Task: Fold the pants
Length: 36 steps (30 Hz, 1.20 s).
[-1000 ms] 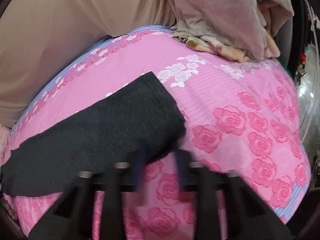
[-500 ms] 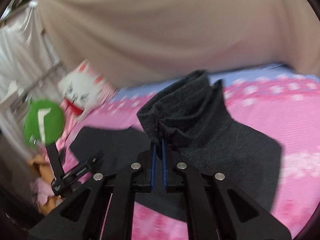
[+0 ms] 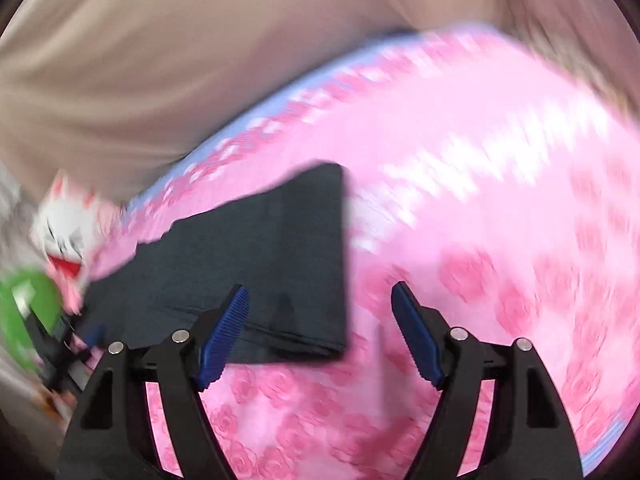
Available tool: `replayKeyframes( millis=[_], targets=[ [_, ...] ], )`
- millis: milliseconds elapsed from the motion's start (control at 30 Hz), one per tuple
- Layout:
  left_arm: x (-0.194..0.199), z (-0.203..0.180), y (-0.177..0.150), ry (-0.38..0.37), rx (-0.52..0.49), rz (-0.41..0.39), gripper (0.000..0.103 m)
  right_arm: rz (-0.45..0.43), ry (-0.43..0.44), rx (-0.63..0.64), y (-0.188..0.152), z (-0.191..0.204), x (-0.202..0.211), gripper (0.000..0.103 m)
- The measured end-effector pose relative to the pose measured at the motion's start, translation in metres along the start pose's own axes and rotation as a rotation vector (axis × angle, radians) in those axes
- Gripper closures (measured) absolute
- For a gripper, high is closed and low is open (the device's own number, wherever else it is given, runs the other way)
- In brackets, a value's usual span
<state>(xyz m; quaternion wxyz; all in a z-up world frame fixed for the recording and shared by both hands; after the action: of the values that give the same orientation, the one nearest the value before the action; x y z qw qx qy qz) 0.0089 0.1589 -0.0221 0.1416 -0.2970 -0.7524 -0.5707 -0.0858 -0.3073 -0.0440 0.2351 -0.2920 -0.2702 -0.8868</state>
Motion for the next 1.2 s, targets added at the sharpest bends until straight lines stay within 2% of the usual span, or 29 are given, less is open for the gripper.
replayKeyframes(
  millis=[67,133,167,200,233,267,300,433,500,567,600,667,700,733,767,800,833,900,967,1067,1133,1167,1200],
  targets=[
    [0.001,0.0,0.0,0.005,0.0,-0.003,0.016,0.057,0.05,-0.045,-0.004,-0.005,-0.015,0.03],
    [0.002,0.002,0.0,0.006,0.011,-0.011,0.016,0.028,0.066,-0.022,-0.008,0.002,-0.019,0.021],
    [0.003,0.003,0.0,0.006,0.017,-0.014,0.016,0.031,0.079,-0.017,-0.009,0.008,-0.023,0.021],
    [0.003,0.005,0.0,0.005,0.024,-0.016,0.016,0.061,0.103,-0.019,-0.011,0.011,-0.031,0.033],
    [0.004,0.006,0.0,0.003,0.029,-0.016,0.016,0.082,0.098,-0.014,-0.012,0.015,-0.039,0.051],
    [0.003,0.006,-0.001,0.003,0.031,-0.015,0.016,0.063,0.063,0.014,-0.014,0.019,-0.043,0.061],
    [0.003,0.006,0.0,0.005,0.031,-0.014,0.016,0.069,0.053,0.052,-0.013,0.023,-0.044,0.081],
    [0.007,0.002,0.0,-0.005,0.012,-0.011,0.016,-0.056,0.009,0.124,0.005,0.024,-0.007,0.09],
    [0.01,-0.005,-0.003,-0.02,-0.016,-0.001,0.016,-0.081,0.017,0.108,0.019,0.007,0.016,0.091],
    [0.01,-0.017,-0.008,-0.039,-0.061,0.013,0.016,-0.101,-0.028,0.1,0.024,-0.005,0.019,0.091],
    [0.01,-0.02,-0.009,-0.042,-0.074,0.015,0.016,-0.09,-0.083,0.132,0.023,-0.012,0.013,0.09],
    [0.008,-0.027,-0.009,-0.035,-0.107,0.021,0.016,-0.018,-0.113,0.122,0.016,-0.024,-0.004,0.086],
    [0.006,-0.028,-0.008,-0.029,-0.113,0.028,0.016,-0.053,-0.11,0.121,0.015,-0.022,0.003,0.083],
    [0.005,-0.028,-0.008,-0.029,-0.115,0.036,0.016,-0.098,-0.138,0.135,0.015,-0.018,0.013,0.073],
    [0.004,-0.028,-0.008,-0.033,-0.114,0.041,0.016,-0.204,-0.174,0.169,0.014,-0.008,0.032,0.068],
    [0.005,-0.027,-0.008,-0.034,-0.108,0.043,0.016,-0.257,-0.169,0.2,0.011,0.002,0.044,0.058],
    [0.005,-0.025,-0.008,-0.036,-0.097,0.039,0.016,-0.266,-0.129,0.242,0.006,0.016,0.052,0.048],
    [0.005,-0.021,-0.009,-0.037,-0.077,0.04,0.016,-0.185,-0.03,0.366,-0.013,0.058,0.045,0.038],
    [0.001,-0.02,-0.009,-0.028,-0.074,0.047,0.016,-0.102,-0.017,0.479,-0.034,0.091,0.022,0.038],
    [0.003,-0.023,-0.01,-0.008,-0.095,0.037,0.016,0.032,-0.023,0.644,-0.074,0.133,-0.039,0.039],
    [0.005,-0.023,-0.011,-0.006,-0.102,0.027,0.016,0.049,-0.068,0.705,-0.086,0.147,-0.068,0.043],
    [0.006,-0.022,-0.011,-0.01,-0.099,0.022,0.016,0.064,-0.085,0.709,-0.087,0.15,-0.082,0.049],
    [0.007,-0.02,-0.011,-0.021,-0.089,0.019,0.016,0.081,-0.104,0.694,-0.085,0.149,-0.094,0.073]
  ],
)
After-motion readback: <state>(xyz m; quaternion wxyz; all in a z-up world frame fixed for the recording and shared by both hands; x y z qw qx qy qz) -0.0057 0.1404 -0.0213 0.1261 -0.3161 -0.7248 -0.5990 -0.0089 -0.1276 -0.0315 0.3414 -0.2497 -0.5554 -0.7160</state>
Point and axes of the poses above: each gripper's, at about its wrist camera, not at the fingertips, and x roughly against the way its jaws point, z to its left, y to its top, the point moved 2 cm from there along -x, roughly the way its jaws point, and after that the axes turned 15 degrees about -x, right-handed, at the moved point
